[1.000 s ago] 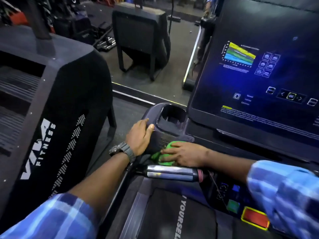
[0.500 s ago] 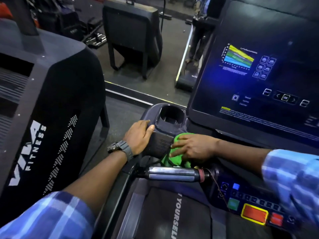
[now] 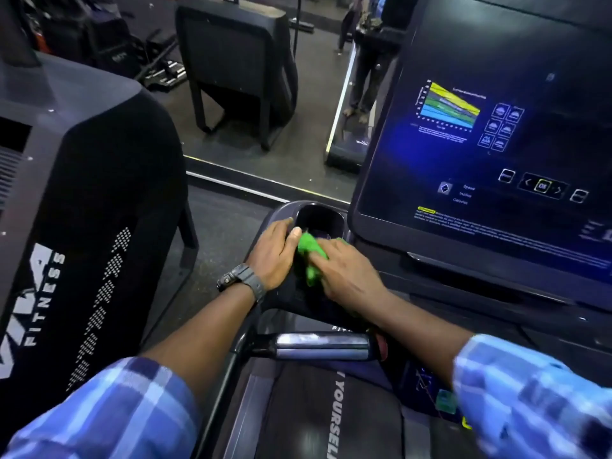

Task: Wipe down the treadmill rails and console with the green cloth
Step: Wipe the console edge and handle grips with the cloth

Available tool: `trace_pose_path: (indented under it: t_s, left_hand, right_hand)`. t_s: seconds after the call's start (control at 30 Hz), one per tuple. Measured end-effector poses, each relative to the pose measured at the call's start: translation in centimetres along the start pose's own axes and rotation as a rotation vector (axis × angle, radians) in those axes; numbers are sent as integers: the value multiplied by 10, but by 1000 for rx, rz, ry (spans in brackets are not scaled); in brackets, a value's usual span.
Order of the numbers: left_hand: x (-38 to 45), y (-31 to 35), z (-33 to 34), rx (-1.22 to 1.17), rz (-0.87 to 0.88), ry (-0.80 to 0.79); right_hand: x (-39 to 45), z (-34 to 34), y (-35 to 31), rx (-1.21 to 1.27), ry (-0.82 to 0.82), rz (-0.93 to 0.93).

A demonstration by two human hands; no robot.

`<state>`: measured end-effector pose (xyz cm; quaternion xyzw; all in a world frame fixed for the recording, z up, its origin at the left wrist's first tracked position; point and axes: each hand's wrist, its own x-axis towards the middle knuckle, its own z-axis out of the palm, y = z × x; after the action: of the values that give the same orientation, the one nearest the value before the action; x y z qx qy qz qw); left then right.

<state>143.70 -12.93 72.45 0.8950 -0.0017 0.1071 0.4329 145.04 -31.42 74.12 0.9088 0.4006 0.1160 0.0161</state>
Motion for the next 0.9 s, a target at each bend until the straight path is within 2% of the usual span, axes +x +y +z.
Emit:
trace_pose_path:
  t_s: [0.07,0.13,0.2,0.33,0.43,0.5,0.57,0.63,0.73,0.8,0.9]
  left_hand:
    - [4,1,3,-54,-31,81]
    - [2,1,6,-76,-44,138]
    - [2,-1,10,-73,-54,140]
    - [3,-4,14,53,-4,65]
    - [1,-1,13,131,68,16]
    - [-1,0,11,124,76,7]
    - [-1,0,7,69,38,37]
    - [-1,0,5,57,36,43]
    - [-1,2,6,83,39,38]
    - [0,0,7,77,16,38]
    - [-1,-1,6,61,35,36]
  right_hand:
    - [36,3,-22,175,-31,360]
    - [68,4,-28,325,-90,486]
    - [78,6,-25,297,-129,431]
    - [31,-10,-19,164,-108,282]
    - [36,-10,-13,98,-132,364]
    - [62,-4,-19,144,-160,483]
    - [73,1,-28,216,-179,487]
    - [56,-2,-29,229,-193,396]
    - [22,-12,-15,32,-158,258]
    - [29,-12,-10,-26,-147,321]
    - [76,-2,-19,87,-186,500]
